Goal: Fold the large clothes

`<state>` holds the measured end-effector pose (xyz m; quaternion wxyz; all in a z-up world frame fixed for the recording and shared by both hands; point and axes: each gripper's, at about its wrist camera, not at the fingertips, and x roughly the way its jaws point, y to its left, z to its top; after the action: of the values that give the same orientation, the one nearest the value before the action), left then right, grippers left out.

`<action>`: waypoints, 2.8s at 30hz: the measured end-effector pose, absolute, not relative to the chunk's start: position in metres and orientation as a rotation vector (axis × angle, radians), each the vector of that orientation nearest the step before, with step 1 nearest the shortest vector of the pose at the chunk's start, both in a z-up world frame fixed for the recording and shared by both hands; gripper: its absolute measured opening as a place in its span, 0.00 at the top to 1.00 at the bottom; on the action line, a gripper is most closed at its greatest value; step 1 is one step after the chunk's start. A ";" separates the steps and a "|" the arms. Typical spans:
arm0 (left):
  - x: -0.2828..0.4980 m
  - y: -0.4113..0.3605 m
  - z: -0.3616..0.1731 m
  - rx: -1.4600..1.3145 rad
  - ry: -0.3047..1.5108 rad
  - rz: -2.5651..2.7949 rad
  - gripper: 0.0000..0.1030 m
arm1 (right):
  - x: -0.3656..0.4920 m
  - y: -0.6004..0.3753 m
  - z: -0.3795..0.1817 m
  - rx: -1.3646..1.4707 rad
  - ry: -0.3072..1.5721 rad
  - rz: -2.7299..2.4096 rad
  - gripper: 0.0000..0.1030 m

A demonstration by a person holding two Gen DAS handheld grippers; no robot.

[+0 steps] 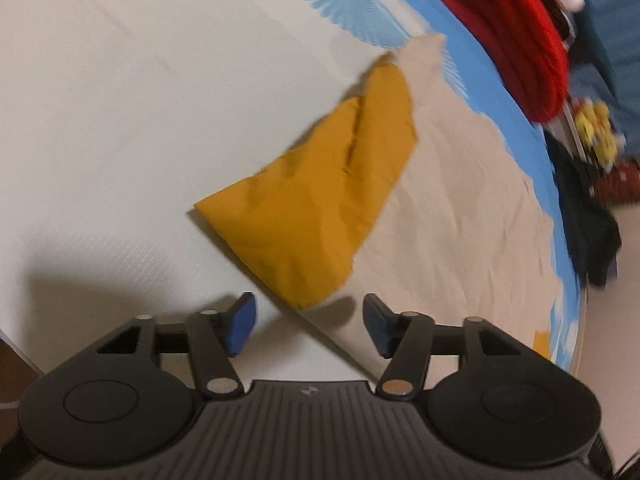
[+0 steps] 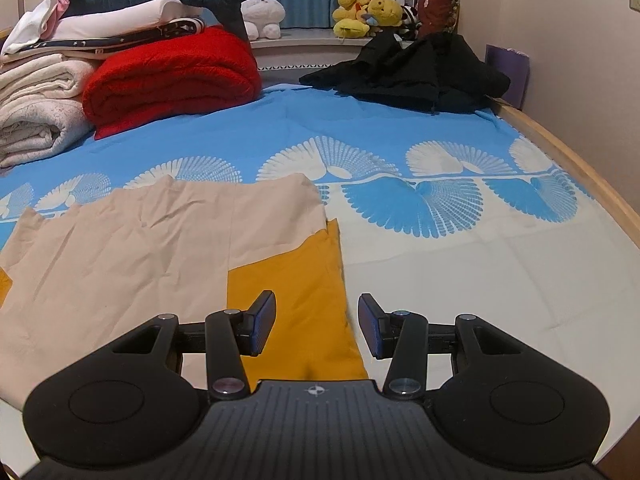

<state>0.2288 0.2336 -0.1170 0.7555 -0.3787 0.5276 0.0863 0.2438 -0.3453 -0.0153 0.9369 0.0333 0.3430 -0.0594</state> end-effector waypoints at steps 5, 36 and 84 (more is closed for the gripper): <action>0.240 0.227 -0.135 -0.926 1.171 0.238 0.37 | 0.242 -0.349 -0.014 0.077 0.696 -0.116 0.54; 0.206 0.201 -0.039 -0.676 0.817 0.262 0.91 | 0.275 -0.155 -0.054 0.248 0.870 0.409 0.54; 0.294 -0.102 -0.045 -0.163 0.903 -0.347 0.20 | 0.284 -0.379 -0.075 0.444 0.952 0.117 0.89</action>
<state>0.2939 -0.1017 -0.0450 0.8820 -0.0782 0.4337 -0.1667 0.2845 -0.3788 -0.0747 0.8635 0.2117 0.4543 0.0559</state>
